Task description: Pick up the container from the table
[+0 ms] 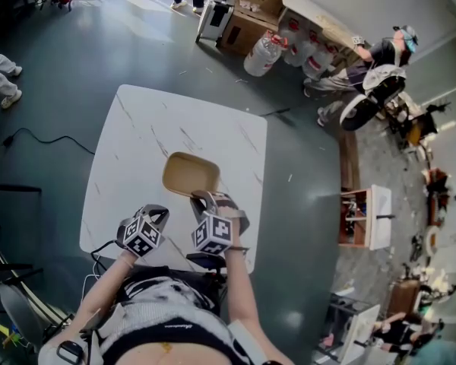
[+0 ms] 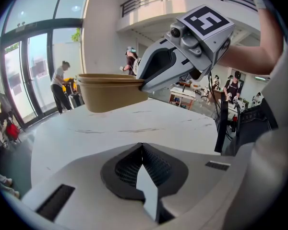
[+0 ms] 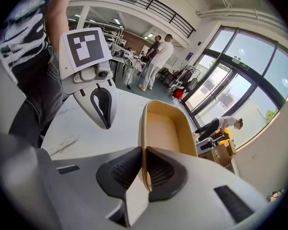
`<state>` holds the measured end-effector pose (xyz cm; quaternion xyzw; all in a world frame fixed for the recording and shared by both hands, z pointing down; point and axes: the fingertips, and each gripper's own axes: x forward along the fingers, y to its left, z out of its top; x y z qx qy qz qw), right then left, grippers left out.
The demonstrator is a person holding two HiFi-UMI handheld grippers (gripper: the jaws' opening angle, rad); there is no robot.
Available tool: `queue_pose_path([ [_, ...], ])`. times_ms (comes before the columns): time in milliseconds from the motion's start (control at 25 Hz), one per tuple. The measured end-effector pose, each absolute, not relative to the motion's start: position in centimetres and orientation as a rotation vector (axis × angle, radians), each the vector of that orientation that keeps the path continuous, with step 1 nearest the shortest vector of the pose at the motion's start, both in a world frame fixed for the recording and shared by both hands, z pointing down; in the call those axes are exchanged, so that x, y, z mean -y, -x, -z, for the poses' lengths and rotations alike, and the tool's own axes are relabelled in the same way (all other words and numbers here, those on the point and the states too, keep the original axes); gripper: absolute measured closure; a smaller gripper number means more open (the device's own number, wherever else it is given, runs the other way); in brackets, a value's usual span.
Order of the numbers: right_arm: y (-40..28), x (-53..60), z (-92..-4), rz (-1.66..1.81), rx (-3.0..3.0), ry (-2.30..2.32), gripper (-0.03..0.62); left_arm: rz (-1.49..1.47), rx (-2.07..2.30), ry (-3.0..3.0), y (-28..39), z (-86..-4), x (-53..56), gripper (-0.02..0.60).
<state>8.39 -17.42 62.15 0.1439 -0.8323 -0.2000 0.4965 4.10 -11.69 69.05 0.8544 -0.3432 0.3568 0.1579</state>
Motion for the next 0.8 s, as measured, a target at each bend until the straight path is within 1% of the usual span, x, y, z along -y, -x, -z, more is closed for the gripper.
queue_pose_path([
  [480, -9.3, 15.9, -58.7, 0.487, 2.043, -0.339, 0.557, -1.053, 0.987, -2.457, -4.6, -68.7, 10.7, 0.581],
  [800, -9.6, 15.1, -56.6, 0.498, 2.051, -0.328, 0.559, -1.013, 0.996, -2.472, -5.5, -67.2, 10.3, 0.581],
])
